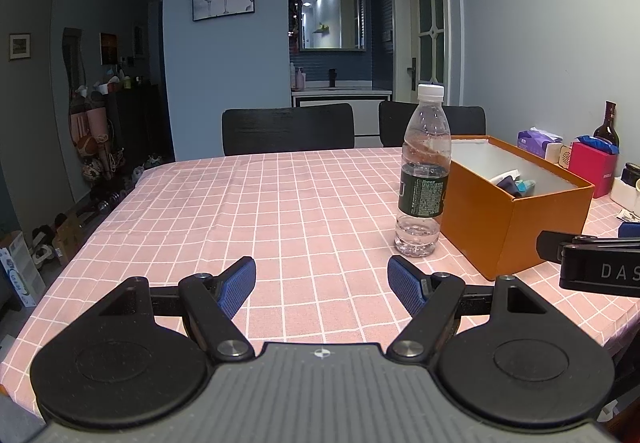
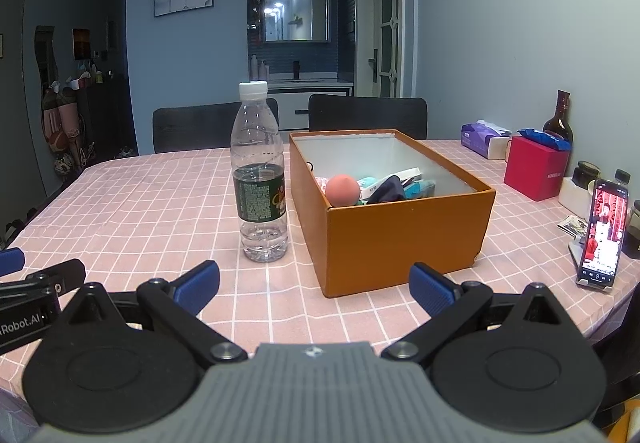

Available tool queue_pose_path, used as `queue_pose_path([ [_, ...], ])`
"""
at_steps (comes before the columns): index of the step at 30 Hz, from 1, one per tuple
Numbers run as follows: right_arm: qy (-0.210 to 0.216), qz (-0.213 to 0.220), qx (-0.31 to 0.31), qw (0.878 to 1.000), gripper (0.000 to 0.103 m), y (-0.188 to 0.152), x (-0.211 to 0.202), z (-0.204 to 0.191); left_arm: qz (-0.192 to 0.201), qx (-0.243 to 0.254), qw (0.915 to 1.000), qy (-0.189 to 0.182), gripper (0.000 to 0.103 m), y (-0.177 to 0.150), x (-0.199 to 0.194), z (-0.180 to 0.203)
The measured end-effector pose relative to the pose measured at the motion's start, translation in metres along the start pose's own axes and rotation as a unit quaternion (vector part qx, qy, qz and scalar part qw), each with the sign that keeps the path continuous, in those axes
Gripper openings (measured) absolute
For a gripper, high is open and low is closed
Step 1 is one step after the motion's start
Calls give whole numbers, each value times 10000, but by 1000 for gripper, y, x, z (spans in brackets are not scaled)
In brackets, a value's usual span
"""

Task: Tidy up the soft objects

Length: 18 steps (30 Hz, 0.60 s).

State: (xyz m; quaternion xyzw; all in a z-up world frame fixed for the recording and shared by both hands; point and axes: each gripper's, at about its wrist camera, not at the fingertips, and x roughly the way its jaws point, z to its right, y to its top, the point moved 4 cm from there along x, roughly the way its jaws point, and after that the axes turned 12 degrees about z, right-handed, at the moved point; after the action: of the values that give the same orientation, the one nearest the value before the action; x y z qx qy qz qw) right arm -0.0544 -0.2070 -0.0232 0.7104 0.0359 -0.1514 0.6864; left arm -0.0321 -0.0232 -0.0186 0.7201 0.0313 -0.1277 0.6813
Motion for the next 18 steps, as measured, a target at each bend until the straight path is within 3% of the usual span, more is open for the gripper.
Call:
queue_pose_path([
  [18,15,-13,-7,10000,99,-1,2,-1,-43,-24,10000,-39,88,-1,2,1],
])
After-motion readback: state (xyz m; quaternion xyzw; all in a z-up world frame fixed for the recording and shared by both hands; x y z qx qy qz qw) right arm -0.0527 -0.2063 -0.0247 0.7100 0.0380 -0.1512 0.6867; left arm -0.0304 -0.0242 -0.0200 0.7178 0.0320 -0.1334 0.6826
